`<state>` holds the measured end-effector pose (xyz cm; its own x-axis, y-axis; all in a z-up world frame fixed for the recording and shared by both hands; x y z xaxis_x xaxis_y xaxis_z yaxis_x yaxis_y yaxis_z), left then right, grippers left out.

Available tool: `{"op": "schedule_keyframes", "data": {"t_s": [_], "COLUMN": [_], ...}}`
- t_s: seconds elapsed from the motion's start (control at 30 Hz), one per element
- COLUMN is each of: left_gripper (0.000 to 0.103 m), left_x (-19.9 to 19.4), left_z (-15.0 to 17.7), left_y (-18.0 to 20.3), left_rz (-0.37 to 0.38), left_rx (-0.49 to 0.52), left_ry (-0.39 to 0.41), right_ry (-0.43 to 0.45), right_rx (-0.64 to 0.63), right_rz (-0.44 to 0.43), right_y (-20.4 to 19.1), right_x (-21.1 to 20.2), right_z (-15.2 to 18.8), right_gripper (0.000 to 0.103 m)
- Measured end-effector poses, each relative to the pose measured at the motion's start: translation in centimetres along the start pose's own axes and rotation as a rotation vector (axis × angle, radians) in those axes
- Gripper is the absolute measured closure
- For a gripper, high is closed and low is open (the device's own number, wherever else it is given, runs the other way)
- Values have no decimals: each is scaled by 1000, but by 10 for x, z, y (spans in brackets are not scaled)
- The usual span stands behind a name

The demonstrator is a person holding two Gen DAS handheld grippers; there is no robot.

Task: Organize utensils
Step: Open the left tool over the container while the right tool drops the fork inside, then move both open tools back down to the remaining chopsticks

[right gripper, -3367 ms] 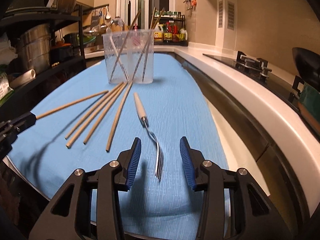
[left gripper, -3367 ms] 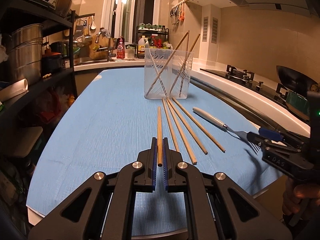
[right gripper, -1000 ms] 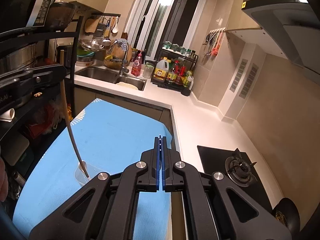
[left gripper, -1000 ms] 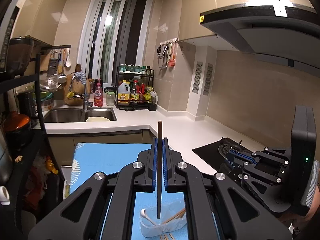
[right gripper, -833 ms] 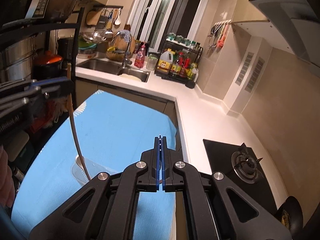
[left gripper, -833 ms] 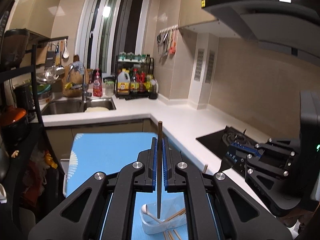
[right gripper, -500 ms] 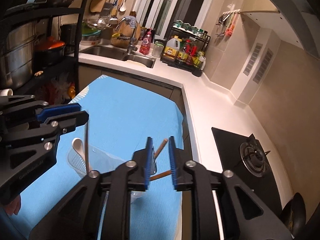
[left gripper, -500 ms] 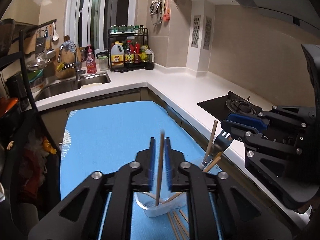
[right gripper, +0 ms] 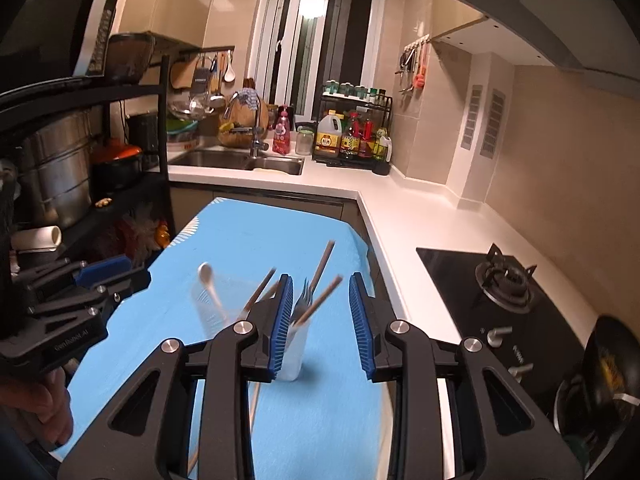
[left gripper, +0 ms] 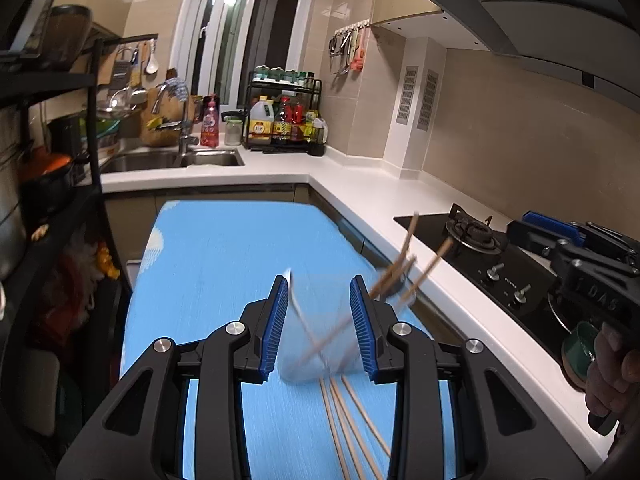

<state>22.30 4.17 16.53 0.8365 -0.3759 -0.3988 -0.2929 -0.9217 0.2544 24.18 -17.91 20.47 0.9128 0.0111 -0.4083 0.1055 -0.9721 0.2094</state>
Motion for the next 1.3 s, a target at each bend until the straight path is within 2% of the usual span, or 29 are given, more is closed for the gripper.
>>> {"op": "schedule_keyframes", "data": {"t_s": [0.1, 0.23, 0.33, 0.53, 0.6, 0.87, 1.07, 1.3], "left_gripper": [71, 72, 76, 77, 77, 77, 87, 87], "left_x": [-11, -16, -19, -27, -31, -40, -38, -24], "left_z": [42, 93, 124, 169, 179, 212, 230, 237], "left_y": [4, 10, 15, 19, 19, 23, 22, 31], "left_rz": [-21, -44, -70, -95, -94, -120, -126, -71], "left_rx": [-15, -21, -1, -3, -13, -23, -38, -42], "left_ry": [-10, -40, -60, -82, -84, -82, -111, -137], "right_ry": [17, -8, -34, -37, -40, -86, -174, -224], "right_rx": [32, 87, 115, 154, 144, 119, 114, 121], "right_rz": [-12, -61, -87, -71, -43, -14, -61, -113], "right_y": [-5, -15, -21, -20, -22, -27, -33, -38], "right_x": [-19, -29, -33, -39, -37, -25, -13, -2], "right_z": [37, 87, 123, 173, 188, 229, 250, 262], "right_gripper": [73, 73, 73, 70, 63, 63, 63, 65]}}
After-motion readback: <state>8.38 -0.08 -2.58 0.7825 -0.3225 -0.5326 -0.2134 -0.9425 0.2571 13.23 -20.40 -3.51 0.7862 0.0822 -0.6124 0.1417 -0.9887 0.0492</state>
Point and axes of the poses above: each gripper's, at about its wrist camera, not at the fingertips, and x roughly the way its jaws point, y to its right, z to its underside, the point moved 2 cm from there along x, roughly the way its jaws point, and after that the axes turned 12 degrees about z, right-handed, at the moved point
